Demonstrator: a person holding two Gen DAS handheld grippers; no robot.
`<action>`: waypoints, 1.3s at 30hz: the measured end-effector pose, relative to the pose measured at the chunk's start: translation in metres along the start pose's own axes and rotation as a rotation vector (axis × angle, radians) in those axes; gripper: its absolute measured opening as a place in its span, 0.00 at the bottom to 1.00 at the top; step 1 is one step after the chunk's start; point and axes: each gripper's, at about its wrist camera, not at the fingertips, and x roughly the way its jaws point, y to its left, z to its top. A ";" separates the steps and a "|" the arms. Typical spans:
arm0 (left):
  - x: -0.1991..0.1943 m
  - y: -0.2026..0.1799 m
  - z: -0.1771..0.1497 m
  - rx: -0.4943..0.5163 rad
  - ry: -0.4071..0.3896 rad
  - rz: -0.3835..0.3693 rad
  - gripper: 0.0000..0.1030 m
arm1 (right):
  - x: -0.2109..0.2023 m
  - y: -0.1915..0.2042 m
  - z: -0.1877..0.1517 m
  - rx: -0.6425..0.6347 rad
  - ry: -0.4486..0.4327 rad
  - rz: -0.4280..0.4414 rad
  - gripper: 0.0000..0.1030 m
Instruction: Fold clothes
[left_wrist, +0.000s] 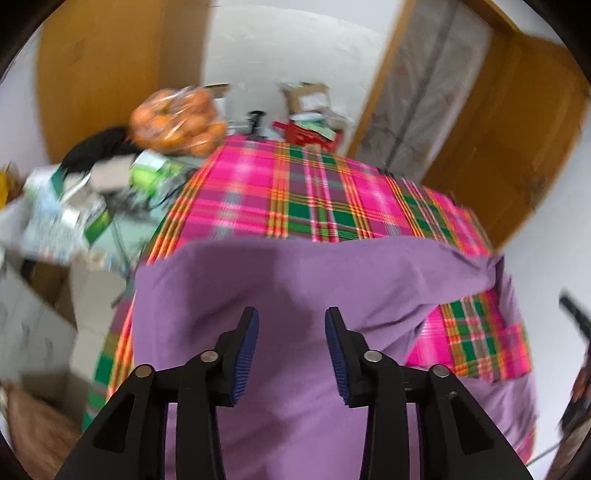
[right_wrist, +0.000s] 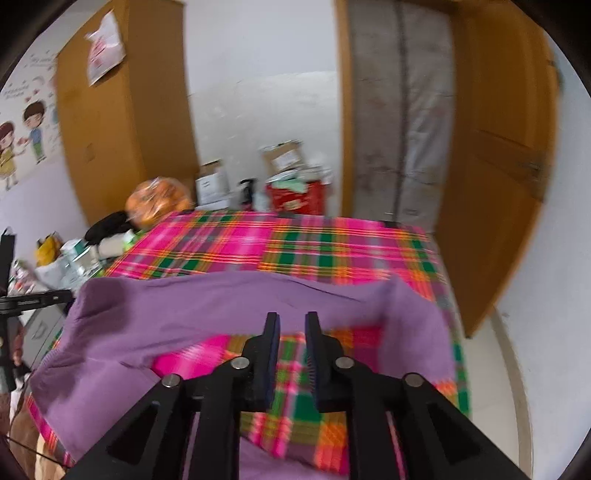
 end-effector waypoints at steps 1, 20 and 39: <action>0.008 -0.004 0.007 0.041 0.012 0.007 0.39 | 0.013 0.006 0.007 -0.014 0.016 0.006 0.25; 0.142 -0.046 0.046 0.434 0.134 0.236 0.39 | 0.220 0.034 0.036 -0.216 0.271 -0.001 0.43; 0.168 -0.023 0.054 0.337 0.137 0.187 0.39 | 0.253 0.008 0.026 -0.238 0.324 -0.021 0.03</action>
